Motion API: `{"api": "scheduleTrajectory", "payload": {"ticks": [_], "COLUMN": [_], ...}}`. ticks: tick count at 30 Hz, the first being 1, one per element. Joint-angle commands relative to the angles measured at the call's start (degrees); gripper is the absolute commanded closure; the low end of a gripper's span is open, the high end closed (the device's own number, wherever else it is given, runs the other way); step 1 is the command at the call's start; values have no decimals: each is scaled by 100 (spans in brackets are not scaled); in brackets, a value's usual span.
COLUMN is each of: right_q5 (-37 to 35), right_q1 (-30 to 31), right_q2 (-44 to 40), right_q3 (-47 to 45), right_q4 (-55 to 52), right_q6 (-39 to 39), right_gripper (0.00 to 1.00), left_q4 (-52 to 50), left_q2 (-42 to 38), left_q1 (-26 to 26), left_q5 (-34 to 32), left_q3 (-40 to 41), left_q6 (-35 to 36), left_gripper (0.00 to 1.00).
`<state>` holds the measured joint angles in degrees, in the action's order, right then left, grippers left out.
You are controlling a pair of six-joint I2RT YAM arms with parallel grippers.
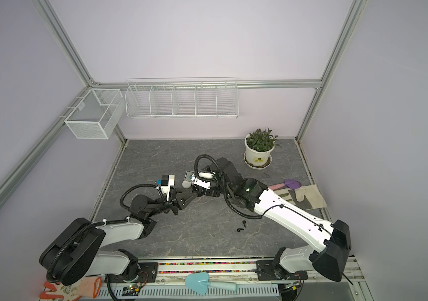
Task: Insert wireless bluetooth earbuds into charging case
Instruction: Open the charging case, then pick up the wireless bluetooth earbud from the bottom-center of the table.
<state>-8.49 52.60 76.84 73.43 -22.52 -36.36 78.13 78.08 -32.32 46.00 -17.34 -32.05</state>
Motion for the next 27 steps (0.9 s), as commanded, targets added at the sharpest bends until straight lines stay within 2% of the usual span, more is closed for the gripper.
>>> {"api": "scheduleTrajectory", "payload": {"ticks": [1,5,8,12,15,18,23,27], "right_q5": [-158,-423,-776,-241,341,788,1024,910], "right_q1": [-13,-25,-99,-304,-416,-473,-546,-593], "right_q2": [-292,-975,-1303,-1511,-1404,-1087,-545,-312], "right_q3": [211,-298,-747,-1657,-2472,-3049,-3504,-3588], "right_q4": [-446,-1506,-2314,-2586,-2239,-1790,-1132,-1020], "right_q6": [1237,3192,4540,6004,6531,6633,6788,6809], "right_gripper": [37,33,34,38,40,41,39,37], "left_q4": [251,276,282,280,282,290,282,280], "left_q2": [-52,166,264,346,398,425,445,506], "left_q1": [-29,-29,-56,-97,-117,-117,-117,-117], "left_q5": [32,41,19,-85,-91,-91,-47,7], "left_q3": [39,-122,-224,-282,-303,-298,-332,-339], "left_q6": [85,-160,-272,-437,-495,-500,-560,-610], "left_gripper": [100,100,100,100,100,100,100,100]}}
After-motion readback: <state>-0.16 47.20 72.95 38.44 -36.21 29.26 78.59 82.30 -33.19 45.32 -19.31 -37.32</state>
